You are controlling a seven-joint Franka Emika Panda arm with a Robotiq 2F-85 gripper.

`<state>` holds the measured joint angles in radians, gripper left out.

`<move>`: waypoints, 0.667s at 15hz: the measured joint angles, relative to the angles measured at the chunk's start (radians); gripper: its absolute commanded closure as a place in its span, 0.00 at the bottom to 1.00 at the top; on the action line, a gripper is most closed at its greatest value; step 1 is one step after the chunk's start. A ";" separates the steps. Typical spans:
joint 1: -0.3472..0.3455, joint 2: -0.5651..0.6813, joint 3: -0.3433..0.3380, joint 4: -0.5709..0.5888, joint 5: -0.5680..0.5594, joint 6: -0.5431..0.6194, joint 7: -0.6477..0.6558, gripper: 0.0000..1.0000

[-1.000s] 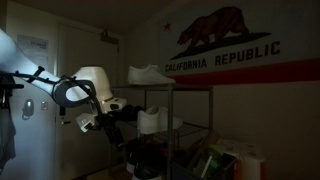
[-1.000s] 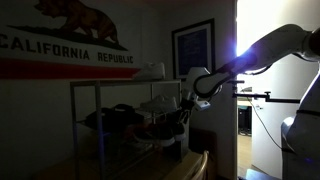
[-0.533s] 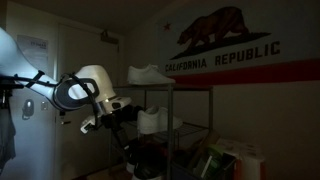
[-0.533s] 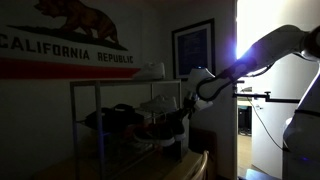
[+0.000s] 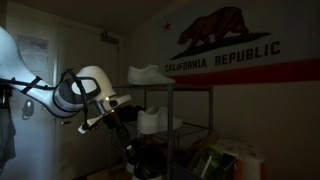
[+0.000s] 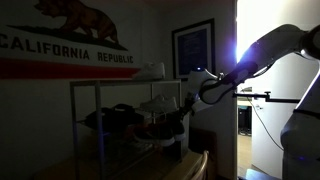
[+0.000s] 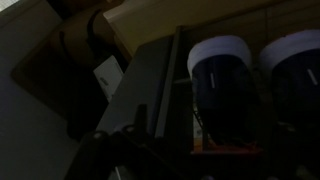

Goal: Move the black shoe on the right to the top compartment of the shoe rack

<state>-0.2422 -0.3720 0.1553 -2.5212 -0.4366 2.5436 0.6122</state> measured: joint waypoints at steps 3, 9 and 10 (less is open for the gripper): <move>-0.019 0.008 0.029 0.001 -0.081 0.000 0.114 0.00; -0.024 0.057 0.047 0.008 -0.215 0.000 0.341 0.00; -0.023 0.070 0.046 0.017 -0.226 0.000 0.370 0.00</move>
<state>-0.2654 -0.3018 0.2008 -2.5043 -0.6622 2.5433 0.9821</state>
